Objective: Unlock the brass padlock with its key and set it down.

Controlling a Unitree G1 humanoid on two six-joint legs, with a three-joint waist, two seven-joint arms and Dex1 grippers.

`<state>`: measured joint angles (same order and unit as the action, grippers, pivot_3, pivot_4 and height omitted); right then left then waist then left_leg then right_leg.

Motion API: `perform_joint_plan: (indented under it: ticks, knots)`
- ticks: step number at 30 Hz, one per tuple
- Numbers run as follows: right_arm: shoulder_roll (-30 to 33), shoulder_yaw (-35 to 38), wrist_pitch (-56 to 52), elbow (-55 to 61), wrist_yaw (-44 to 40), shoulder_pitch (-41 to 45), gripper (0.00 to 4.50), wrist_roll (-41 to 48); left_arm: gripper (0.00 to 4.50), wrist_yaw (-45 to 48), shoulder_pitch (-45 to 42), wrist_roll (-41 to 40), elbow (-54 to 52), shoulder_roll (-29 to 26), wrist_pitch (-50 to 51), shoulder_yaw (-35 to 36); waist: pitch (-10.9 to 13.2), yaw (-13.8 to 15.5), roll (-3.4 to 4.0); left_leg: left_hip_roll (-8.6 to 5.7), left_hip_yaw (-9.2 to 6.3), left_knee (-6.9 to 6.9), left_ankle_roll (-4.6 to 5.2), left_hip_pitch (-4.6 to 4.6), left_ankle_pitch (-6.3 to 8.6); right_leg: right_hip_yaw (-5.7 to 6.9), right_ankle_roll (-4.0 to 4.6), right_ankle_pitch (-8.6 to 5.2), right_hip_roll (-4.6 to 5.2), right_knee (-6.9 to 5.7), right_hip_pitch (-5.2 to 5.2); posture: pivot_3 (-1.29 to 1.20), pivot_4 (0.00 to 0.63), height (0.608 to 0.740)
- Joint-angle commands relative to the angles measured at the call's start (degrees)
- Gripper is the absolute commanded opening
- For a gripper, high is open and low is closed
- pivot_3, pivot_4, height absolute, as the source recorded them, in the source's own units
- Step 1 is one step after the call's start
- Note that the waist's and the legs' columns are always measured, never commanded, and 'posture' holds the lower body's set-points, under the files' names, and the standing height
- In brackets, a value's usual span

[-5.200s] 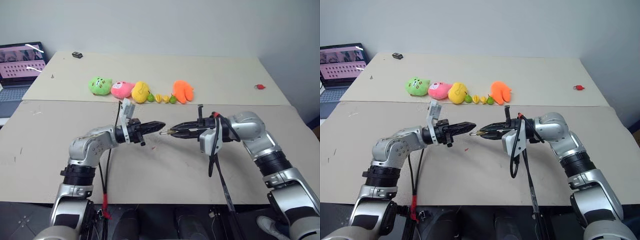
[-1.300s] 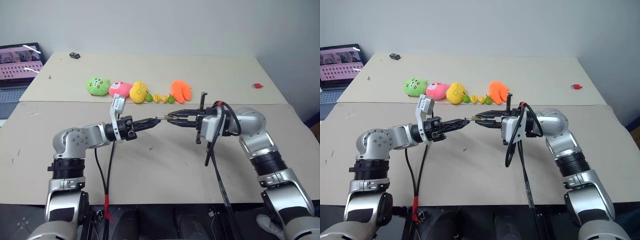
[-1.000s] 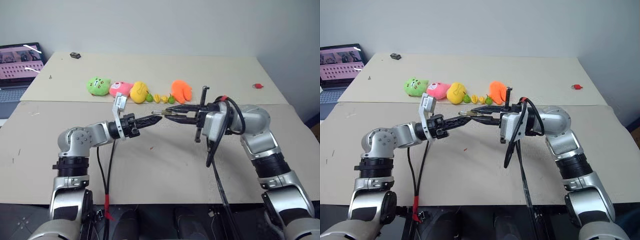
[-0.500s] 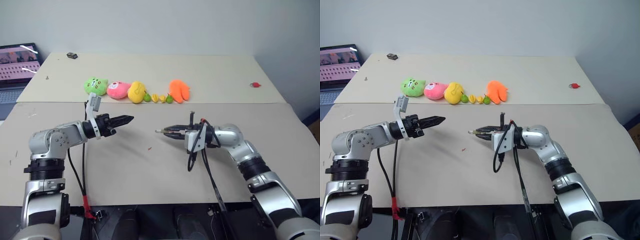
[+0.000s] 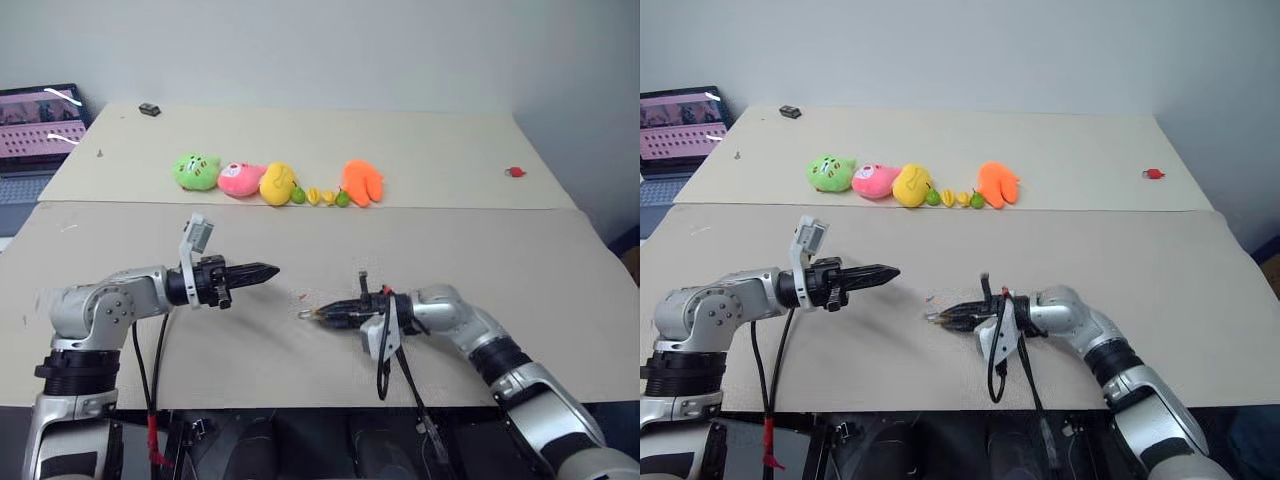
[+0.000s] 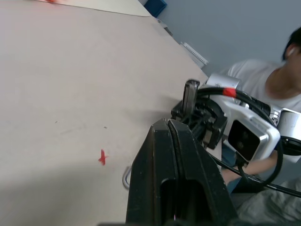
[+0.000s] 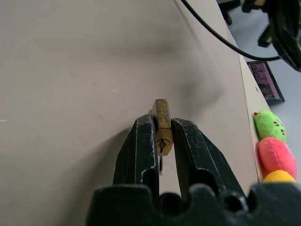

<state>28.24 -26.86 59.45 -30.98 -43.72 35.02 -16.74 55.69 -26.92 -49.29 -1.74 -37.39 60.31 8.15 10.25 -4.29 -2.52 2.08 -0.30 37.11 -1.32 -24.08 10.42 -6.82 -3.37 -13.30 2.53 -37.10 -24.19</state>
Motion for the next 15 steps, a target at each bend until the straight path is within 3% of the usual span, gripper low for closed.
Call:
perform_joint_plan:
  ticks: [1, 3, 4, 9, 11, 15]
  knots:
    - [-0.48, 0.33, -1.40, -0.46, -0.15, 0.81, 1.76, 2.22, 0.00, 0.29, -0.80, -1.14, -2.26, -0.93, 0.40, 0.91, 0.00, -0.04, 0.00, 0.01, 0.00, -0.02, 0.00, 0.06, 0.00, 0.00, 0.02, -0.01, -0.01, 0.00, 0.04, 0.00, 0.150, 0.717]
    - [-0.41, 0.38, -2.97, -0.42, -0.98, 0.68, 2.38, 2.97, 0.00, 0.63, -0.20, -1.64, -2.91, -1.64, 0.77, 1.16, 0.00, 0.02, 0.00, 0.01, 0.00, -0.04, 0.00, 0.05, 0.00, 0.01, 0.04, -0.03, -0.01, -0.01, 0.02, 0.00, 0.150, 0.717]
    - [1.04, -0.63, -6.26, 0.87, -6.00, -0.05, 2.79, 6.49, 0.00, 1.14, 0.37, -1.87, -3.12, -2.38, 1.02, 1.45, 0.00, 0.06, 0.00, 0.00, 0.00, -0.04, 0.00, 0.02, 0.00, 0.00, 0.05, -0.03, 0.00, 0.00, 0.01, 0.00, 0.150, 0.717]
    - [9.57, -1.13, -28.62, 8.91, -27.15, -3.65, 2.79, 19.66, 0.00, 2.59, 1.91, -2.34, -3.24, -4.64, 1.59, 2.08, 0.00, 0.66, 0.00, -0.03, -0.04, -0.03, 0.00, 0.00, 0.00, 0.06, 0.03, -0.03, 0.04, 0.02, 0.09, 0.00, 0.150, 0.717]
    - [12.55, 0.40, -36.70, 11.18, -30.29, -4.17, 2.79, 22.08, 0.00, 4.03, 3.05, -2.00, -3.31, -6.05, 1.01, 2.21, -0.01, 1.19, -0.01, -0.05, -0.04, -0.01, 0.00, 0.03, 0.00, 0.07, 0.02, -0.05, 0.08, 0.02, 0.13, 0.00, 0.150, 0.717]
    - [18.35, 2.22, -41.88, 10.62, -35.40, -3.38, 2.79, 21.66, 0.00, 5.32, 5.78, -0.76, -3.50, -8.51, -1.00, 2.89, -0.02, 1.59, -0.01, -0.03, -0.02, 0.01, 0.00, 0.06, 0.01, 0.09, -0.24, -0.27, 0.06, 0.05, 0.13, 0.00, 0.150, 0.717]
